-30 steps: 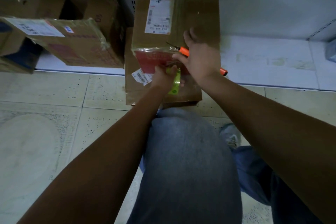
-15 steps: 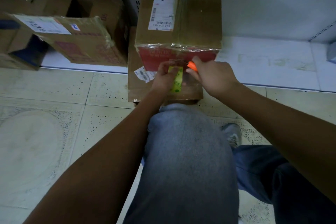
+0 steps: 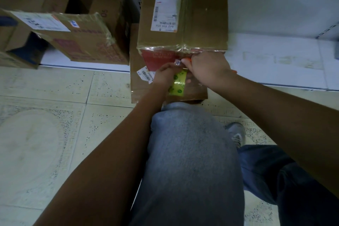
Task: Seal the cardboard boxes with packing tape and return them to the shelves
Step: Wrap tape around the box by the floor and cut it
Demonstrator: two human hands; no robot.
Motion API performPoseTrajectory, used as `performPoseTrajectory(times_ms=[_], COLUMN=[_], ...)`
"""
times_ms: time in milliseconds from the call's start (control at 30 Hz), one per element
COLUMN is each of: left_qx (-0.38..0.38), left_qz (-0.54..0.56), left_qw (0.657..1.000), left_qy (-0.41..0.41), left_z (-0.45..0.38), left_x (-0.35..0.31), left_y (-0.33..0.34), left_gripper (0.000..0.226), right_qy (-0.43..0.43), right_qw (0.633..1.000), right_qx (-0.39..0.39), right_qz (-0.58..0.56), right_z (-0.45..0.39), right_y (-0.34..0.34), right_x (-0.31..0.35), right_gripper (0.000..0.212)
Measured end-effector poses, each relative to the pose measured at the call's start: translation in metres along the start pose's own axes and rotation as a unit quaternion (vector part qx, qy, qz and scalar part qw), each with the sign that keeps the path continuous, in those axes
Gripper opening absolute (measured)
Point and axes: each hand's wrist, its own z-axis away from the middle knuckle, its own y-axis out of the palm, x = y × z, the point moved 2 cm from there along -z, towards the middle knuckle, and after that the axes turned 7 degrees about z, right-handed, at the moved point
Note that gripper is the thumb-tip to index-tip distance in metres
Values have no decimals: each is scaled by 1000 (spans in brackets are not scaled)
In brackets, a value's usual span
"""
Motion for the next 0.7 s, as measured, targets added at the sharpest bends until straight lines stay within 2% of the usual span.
performPoseTrajectory(times_ms=[167,233,300,367,433,467,533,633,700], left_qx=[10,-28,-70,-54,-23,-18,-18,-18,-6], left_qz=[-28,-52,-64,-58,-68,-70,-84,-106,-99], left_qw=[1000,998,995,997,997,997,995,988,987], left_qy=[0,4,-9,-21,1,20,60,108,125], left_z=[5,1,-24,-27,-7,0,8,26,49], left_x=[-4,-1,19,33,25,20,7,-13,-29], left_y=[5,-5,-25,-31,-25,-20,-13,-7,-3], left_gripper=[10,5,25,32,24,17,19,27,22], right_qy=[9,38,66,49,-1,-14,-6,34,64], right_qw=[1000,998,994,994,995,995,995,994,986], right_qx=[17,48,91,93,86,92,99,56,23], right_qz=[-3,-14,1,34,54,46,-1,-91,-149], right_z=[9,14,27,44,64,72,80,76,76], right_y=[1,1,7,16,25,28,27,6,-9], right_x=[-1,-12,-38,-67,-78,-80,-79,-79,-81], right_gripper=[60,56,55,57,57,56,52,47,42])
